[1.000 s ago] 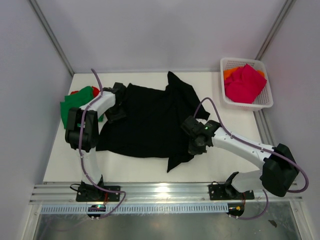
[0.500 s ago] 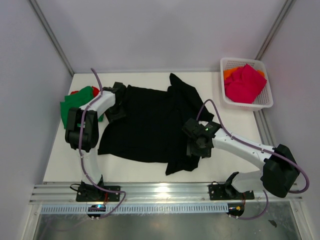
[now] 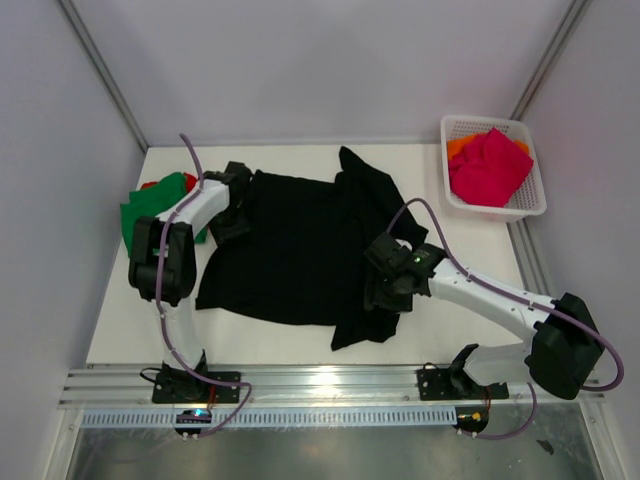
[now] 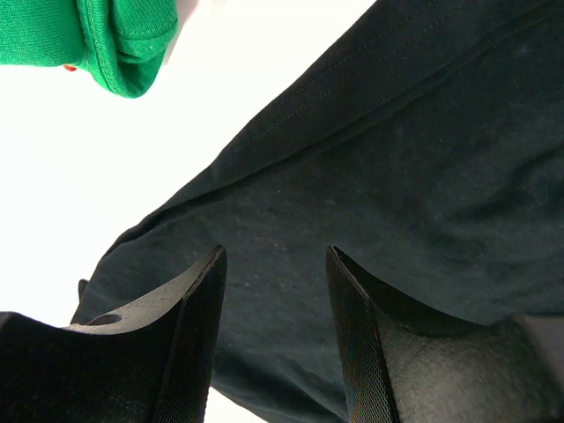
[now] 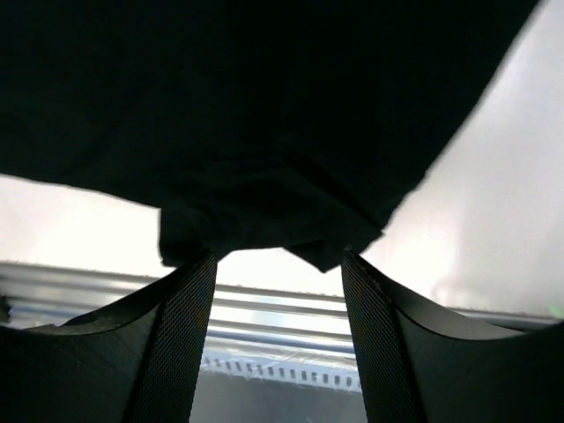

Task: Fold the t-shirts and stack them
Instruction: Flatten out the tshirt

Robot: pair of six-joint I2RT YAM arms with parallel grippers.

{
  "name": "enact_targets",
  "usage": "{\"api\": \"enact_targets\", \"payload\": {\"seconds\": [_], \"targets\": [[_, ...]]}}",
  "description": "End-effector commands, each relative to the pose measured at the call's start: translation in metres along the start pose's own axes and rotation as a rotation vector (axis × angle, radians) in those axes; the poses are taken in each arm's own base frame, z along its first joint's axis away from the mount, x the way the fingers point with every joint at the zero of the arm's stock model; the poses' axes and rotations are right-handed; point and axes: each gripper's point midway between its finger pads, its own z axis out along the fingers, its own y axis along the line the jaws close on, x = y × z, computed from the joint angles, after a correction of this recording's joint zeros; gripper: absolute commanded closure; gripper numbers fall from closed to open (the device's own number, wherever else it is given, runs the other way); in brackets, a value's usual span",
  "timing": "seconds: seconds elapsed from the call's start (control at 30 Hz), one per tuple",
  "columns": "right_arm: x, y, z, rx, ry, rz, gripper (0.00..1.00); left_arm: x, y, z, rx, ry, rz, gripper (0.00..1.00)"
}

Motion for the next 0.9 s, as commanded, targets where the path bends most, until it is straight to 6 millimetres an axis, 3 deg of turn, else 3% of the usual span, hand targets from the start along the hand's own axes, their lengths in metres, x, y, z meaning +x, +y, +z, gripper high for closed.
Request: {"api": "enact_targets", "payload": {"seconds": [0.0,0.37,0.57,0.87], "targets": [[-0.001,0.043,-0.007,-0.227,0.01,-0.091,0.37,-0.013,-0.004,-0.022,0.032,-0.05,-0.017,0.49],[-0.002,0.049,0.055,-0.124,0.083,-0.092,0.37,-0.012,-0.001,-0.026,0.02,-0.06,-0.018,0.49],[0.002,0.042,0.059,-0.072,0.12,-0.095,0.37,-0.021,0.003,-0.037,0.016,-0.092,-0.013,0.49],[0.021,0.005,0.051,0.07,0.176,-0.071,0.37,-0.028,-0.001,-0.045,0.04,-0.108,-0.018,0.49]]}}
